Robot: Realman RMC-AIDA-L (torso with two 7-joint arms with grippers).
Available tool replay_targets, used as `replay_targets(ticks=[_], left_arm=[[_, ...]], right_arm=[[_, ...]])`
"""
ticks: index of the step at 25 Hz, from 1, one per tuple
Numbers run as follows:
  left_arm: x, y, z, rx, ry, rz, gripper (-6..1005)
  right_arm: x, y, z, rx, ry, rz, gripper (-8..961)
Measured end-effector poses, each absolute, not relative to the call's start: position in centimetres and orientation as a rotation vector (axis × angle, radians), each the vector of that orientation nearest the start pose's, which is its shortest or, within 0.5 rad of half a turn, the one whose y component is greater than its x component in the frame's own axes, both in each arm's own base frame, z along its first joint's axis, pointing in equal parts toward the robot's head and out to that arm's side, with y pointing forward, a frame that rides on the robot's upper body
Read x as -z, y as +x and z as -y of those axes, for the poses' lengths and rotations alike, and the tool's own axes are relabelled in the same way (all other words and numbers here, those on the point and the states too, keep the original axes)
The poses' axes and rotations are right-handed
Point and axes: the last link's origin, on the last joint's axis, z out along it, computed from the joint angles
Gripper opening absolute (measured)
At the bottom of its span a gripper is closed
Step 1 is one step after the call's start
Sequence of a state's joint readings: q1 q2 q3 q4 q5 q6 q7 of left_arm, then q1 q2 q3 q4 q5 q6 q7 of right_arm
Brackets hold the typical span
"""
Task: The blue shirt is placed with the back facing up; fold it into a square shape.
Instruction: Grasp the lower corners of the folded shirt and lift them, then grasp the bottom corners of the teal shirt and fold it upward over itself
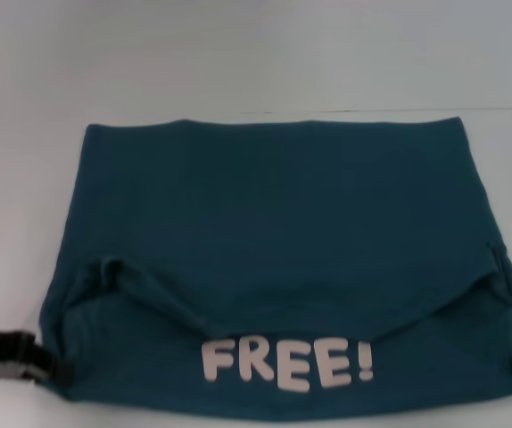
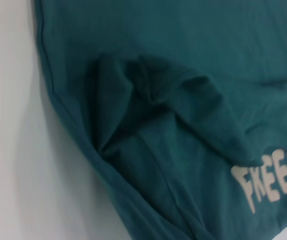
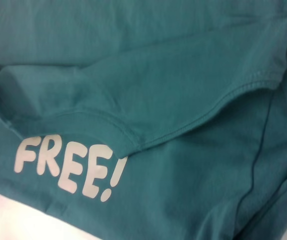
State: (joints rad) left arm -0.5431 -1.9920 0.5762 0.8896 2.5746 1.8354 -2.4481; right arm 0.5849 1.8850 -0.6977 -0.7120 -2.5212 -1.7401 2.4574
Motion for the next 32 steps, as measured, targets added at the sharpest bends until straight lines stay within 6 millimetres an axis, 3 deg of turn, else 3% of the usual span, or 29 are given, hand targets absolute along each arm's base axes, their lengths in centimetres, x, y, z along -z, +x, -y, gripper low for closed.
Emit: replay_targets(ticks=[5,9,14,19,32], left_arm=[[-6.4,-31.2,-28.2,-0.031,-2.331,2.067,69],[-7.0,-30.5,-28.9,0.009,-2.359,2.026,70],[-7.5,-28.9,-32.6,0.046,-2.355,1.932,72],[-7.3,-27.1,-37.0,0.073,-2.256,1.853,73],[-5.9,-24.4,-43.5,0.121,-2.041,1.698,77]], right_arm=[[-7.0,32.3,-30.0,0.084,-2.319,-2.073,49],[-7.4,31.8,-30.7,-0.007,-2.319,-2.05,49],[-9.1,30.2,-34.3,-0.247,-2.258,-1.938,47],[-9.7,30.1,-37.7,-0.375,-2.083,-1.865,47],[-9.2,29.7,-42.3,-0.539,-1.833,-1.714,48]])
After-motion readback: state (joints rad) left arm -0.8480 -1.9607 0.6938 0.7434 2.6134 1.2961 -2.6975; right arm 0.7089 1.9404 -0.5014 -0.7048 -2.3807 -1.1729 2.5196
